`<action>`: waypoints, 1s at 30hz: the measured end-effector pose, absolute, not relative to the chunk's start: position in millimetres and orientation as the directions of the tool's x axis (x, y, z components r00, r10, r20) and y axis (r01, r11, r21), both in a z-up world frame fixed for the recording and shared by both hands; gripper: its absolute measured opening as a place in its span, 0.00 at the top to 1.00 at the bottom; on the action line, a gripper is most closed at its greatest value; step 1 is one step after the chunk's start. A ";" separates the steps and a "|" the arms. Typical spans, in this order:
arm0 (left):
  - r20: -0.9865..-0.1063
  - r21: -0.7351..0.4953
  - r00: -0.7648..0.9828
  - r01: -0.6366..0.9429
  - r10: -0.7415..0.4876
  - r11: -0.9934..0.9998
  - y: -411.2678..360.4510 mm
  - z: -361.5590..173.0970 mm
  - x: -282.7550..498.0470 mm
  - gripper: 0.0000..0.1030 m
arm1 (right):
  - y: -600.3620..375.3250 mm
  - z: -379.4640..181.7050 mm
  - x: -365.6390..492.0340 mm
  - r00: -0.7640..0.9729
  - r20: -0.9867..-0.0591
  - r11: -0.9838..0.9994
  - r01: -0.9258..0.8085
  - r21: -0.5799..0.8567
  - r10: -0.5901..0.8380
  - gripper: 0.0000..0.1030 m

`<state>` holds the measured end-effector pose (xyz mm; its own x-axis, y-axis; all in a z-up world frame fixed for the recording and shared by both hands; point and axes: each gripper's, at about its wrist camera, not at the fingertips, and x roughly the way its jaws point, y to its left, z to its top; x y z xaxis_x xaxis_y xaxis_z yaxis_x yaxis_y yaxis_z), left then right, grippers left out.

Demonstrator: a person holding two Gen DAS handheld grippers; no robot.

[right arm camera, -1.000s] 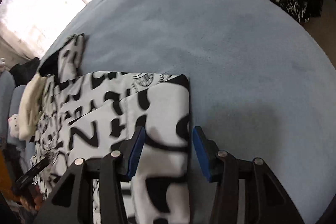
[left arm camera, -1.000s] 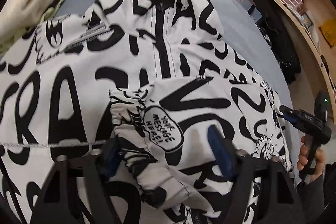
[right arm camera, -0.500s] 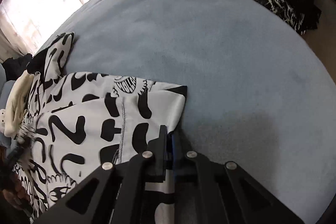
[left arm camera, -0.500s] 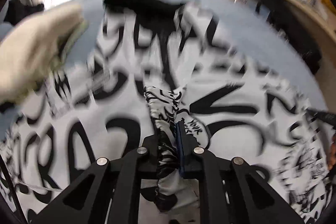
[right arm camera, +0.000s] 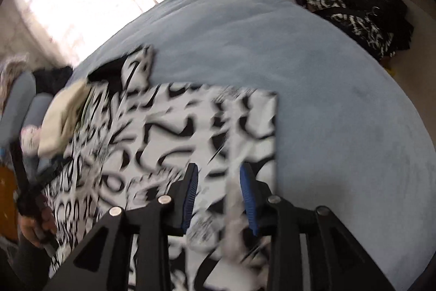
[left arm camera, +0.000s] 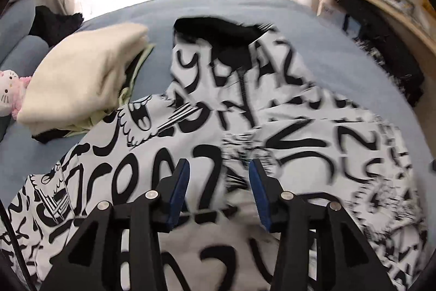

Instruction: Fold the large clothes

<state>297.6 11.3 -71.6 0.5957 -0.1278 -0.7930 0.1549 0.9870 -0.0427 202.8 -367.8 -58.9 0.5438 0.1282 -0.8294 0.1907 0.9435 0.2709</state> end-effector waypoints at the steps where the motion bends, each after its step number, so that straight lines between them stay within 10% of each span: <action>1: -0.789 -0.069 0.594 0.170 -0.158 0.983 6.8 -67.1 290.7 0.58 | -354.8 -61.9 199.6 0.533 -0.834 0.946 0.176 0.272 0.141 0.69; 9: -0.827 -0.176 0.492 0.232 -0.272 0.957 -66.1 -102.3 256.0 0.71 | -246.1 -103.0 202.8 0.460 -0.830 0.926 0.042 0.374 0.315 0.69; 17: -0.871 -0.162 0.439 0.163 -0.219 0.973 -62.3 -148.6 259.0 0.90 | -288.0 -127.6 182.9 0.456 -0.889 0.985 0.165 0.053 -0.028 0.73; 19: -0.871 -0.200 0.427 0.142 -0.242 0.970 -53.7 -148.0 262.7 0.92 | -327.3 -127.4 173.1 0.464 -0.884 0.972 0.230 0.054 -0.061 1.00; 30: -0.877 -0.143 0.440 0.146 -0.193 0.979 -60.7 -148.7 264.1 0.93 | -354.3 -126.8 164.9 0.454 -0.889 0.952 0.291 0.090 -0.055 0.97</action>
<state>264.1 -60.7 -148.7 0.4402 -0.1933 -0.8768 0.1459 0.9790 -0.1425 164.9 -354.3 -126.8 0.4539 -0.0552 -0.8894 0.2914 0.9524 0.0896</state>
